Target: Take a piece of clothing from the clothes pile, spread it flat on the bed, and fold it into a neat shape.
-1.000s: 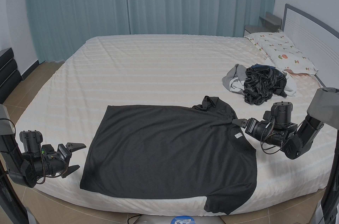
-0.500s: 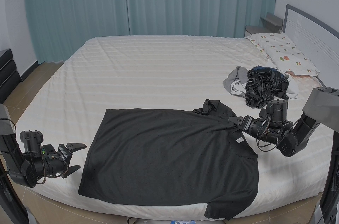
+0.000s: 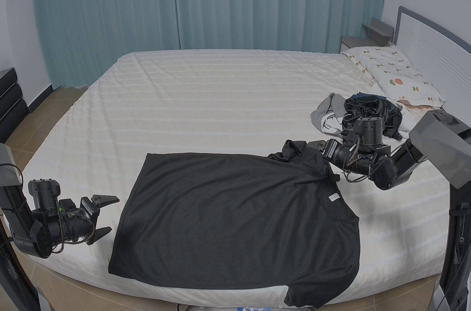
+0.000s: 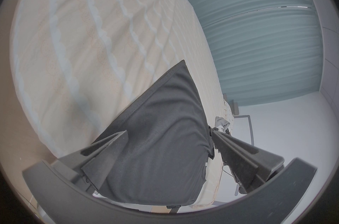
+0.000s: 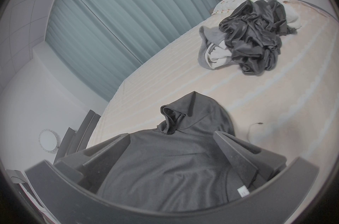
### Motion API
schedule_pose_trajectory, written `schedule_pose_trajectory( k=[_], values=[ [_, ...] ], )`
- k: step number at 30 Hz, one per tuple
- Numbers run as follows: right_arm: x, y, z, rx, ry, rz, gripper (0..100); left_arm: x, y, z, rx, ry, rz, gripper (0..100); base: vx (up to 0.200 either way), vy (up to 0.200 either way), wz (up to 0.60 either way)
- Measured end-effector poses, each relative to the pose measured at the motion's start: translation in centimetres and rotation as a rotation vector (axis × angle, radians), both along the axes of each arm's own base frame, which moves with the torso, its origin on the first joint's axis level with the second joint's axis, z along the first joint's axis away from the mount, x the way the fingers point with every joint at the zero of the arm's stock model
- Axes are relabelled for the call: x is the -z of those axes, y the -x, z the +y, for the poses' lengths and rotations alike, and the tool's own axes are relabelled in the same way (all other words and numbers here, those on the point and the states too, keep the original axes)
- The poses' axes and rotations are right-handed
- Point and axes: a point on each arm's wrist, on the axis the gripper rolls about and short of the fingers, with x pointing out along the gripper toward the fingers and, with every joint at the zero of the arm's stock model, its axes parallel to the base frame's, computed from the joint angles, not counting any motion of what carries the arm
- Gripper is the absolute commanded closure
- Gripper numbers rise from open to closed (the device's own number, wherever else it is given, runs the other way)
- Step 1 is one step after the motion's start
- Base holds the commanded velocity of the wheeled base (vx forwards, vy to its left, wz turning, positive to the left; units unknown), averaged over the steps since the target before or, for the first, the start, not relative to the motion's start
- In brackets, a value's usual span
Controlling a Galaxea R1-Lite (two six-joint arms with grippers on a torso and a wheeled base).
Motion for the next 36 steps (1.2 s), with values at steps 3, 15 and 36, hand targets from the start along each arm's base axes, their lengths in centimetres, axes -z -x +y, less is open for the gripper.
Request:
schedule_pose_trajectory(
  k=[3, 15, 36],
  values=[
    [0.3, -1.4, 1.0, -0.01, 0.004, 0.014, 0, 0.1, -0.1, 0.0, -0.004, 0.005, 0.002, 0, 0.0, 0.0, 0.0],
    [2.1, -5.7, 5.4, -0.064, 0.012, 0.027, 0, 0.3, -0.3, -0.1, -0.001, 0.009, 0.011, 0, 0.0, 0.0, 0.0],
    [5.7, -9.2, 8.3, -0.068, -0.03, -0.18, 0, 0.4, -0.2, -0.2, 0.001, 0.013, 0.02, 0, 0.0, 0.0, 0.0]
  ],
)
